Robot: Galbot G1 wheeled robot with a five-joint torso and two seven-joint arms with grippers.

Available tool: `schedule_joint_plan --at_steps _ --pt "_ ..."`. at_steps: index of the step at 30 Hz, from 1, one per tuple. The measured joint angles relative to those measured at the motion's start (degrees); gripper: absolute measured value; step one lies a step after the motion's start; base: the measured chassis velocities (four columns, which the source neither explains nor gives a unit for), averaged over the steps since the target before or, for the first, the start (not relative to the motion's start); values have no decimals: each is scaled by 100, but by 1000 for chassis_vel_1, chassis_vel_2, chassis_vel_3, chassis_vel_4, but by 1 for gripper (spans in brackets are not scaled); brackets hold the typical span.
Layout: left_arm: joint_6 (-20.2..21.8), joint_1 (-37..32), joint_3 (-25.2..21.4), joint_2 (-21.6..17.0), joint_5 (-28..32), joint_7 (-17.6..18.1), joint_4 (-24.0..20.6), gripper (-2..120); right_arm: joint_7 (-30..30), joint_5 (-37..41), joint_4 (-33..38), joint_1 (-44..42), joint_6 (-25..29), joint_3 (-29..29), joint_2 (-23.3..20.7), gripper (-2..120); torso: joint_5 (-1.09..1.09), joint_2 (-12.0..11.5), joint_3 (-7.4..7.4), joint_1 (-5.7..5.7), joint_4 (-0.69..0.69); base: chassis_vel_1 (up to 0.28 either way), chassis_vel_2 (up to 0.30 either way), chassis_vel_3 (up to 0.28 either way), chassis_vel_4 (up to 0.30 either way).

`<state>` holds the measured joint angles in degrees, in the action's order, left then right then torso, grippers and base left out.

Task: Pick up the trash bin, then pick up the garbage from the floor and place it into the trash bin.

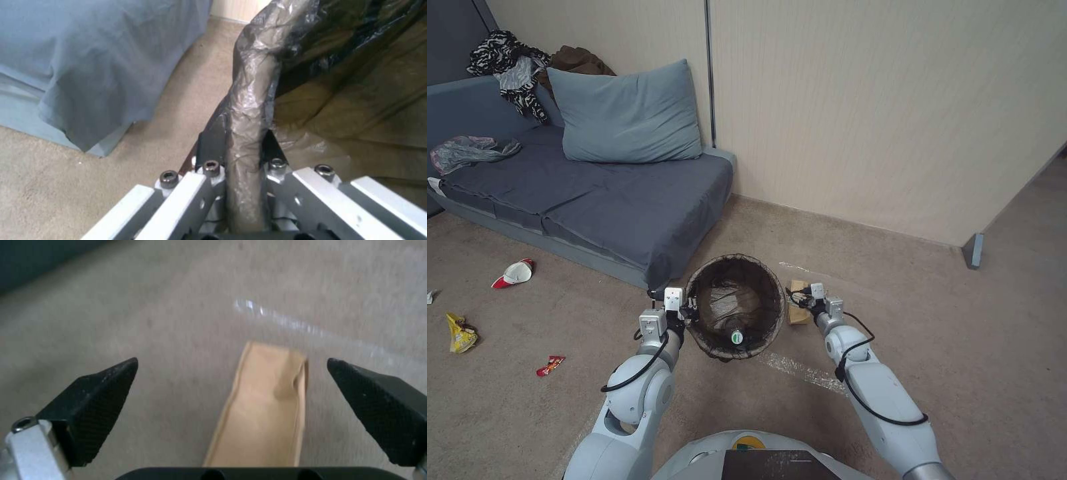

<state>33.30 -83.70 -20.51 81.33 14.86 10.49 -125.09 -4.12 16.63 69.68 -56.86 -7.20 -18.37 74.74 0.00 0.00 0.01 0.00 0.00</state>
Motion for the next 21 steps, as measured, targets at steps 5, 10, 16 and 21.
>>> schedule_joint_plan --at_steps 5,10,16,21 --pt "0 -10 -5 0 -7 0 -6 2 -28 -42 -202 72 28 18 22 100 0 0 0 0 0 0 0 0 0" --pt "0 -24 -9 5 -21 -2 -17 2 -77 -143 -534 190 74 33 69 100 0 0 0 0 0 0 0 0 0" --pt "0 -46 -5 17 -37 -4 -31 2 -119 -318 -1090 370 245 19 146 100 1 0 0 0 0 0 0 0 0" --pt "-5 -64 -4 23 -53 -5 -35 2 -147 -400 -1466 535 382 -20 202 100 0 0 -1 0 0 0 0 0 0"
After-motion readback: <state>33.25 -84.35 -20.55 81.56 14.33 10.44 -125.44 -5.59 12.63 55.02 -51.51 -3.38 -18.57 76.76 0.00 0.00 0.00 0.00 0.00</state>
